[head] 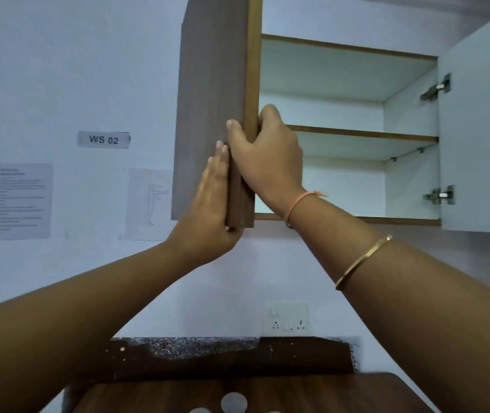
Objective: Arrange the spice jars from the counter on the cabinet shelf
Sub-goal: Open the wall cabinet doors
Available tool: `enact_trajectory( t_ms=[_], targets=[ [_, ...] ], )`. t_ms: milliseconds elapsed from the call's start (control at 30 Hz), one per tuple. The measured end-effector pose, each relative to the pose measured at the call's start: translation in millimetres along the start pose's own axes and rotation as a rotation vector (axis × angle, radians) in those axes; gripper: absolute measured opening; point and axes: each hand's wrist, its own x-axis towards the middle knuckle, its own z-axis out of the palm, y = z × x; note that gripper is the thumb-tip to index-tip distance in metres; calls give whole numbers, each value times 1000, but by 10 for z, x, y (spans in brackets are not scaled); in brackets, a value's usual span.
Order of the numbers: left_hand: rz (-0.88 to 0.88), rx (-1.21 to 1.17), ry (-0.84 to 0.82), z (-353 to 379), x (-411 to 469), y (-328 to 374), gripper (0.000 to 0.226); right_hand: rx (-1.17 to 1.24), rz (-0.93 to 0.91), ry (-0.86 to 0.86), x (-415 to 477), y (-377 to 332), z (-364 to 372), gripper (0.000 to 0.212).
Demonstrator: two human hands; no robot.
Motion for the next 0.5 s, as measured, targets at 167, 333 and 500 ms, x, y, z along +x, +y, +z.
enact_trajectory(
  t_ms=[167, 333, 500],
  targets=[
    [-97, -55, 14, -179, -169, -65, 92, 52, -40, -25, -125, -173, 157, 30],
    [-194, -21, 75, -642, -397, -137, 83, 102, -89, -85, -193, -577, 437, 29],
    [-362, -137, 170, -1021, -525, 35, 55, 103, -123, -120, -338, -817, 689, 34]
  ],
)
